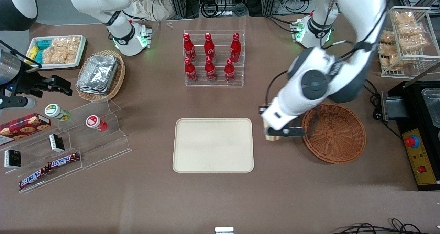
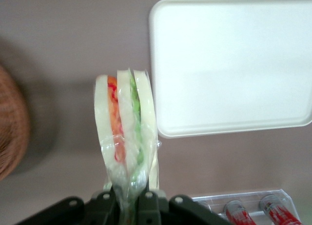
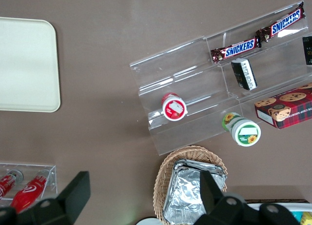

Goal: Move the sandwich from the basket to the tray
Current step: 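Lift the sandwich and carry it with the left gripper over the tray, then lower the sandwich onto the cream tray and open the left gripper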

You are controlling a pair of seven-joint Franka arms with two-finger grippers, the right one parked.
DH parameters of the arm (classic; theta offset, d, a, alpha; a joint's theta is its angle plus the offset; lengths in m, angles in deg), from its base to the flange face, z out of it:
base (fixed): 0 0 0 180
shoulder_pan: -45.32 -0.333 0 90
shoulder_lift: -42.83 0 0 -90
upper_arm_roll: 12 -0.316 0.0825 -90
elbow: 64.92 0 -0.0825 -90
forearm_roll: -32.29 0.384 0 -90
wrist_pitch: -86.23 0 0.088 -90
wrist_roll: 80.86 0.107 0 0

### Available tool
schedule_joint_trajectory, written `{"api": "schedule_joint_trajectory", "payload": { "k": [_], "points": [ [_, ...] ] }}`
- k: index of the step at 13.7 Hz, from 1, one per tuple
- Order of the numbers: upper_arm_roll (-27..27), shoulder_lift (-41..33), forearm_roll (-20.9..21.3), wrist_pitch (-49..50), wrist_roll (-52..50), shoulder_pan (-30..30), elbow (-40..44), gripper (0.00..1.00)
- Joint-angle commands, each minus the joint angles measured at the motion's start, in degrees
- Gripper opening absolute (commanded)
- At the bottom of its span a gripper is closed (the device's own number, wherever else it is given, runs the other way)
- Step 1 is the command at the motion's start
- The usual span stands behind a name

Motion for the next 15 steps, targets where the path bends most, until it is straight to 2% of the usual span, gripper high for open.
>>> {"api": "schedule_joint_trajectory", "payload": {
  "k": [1,3,6,9,10,11,12,13,15],
  "points": [
    [-0.45,10.1,4.04,-3.45,-0.16,4.43,7.92,0.0],
    [-0.46,16.69,7.02,-5.73,-0.16,6.8,13.54,0.0],
    [-0.54,21.11,11.25,-11.44,-0.16,7.78,15.06,0.0],
    [-1.5,23.48,11.87,-15.58,-0.16,7.69,15.06,0.0],
    [-2.47,23.75,11.61,-15.76,-0.25,7.78,14.98,0.05],
    [-2.48,23.75,11.43,-15.77,-0.51,7.78,14.98,0.14],
    [-2.48,23.67,11.08,-15.59,-1.21,7.69,14.89,0.4],
    [-2.48,23.41,10.91,-15.33,-2.35,7.61,14.89,0.97],
    [-2.21,22.18,10.38,-12.8,-4.64,7.17,14.89,0.99]
  ]
}}
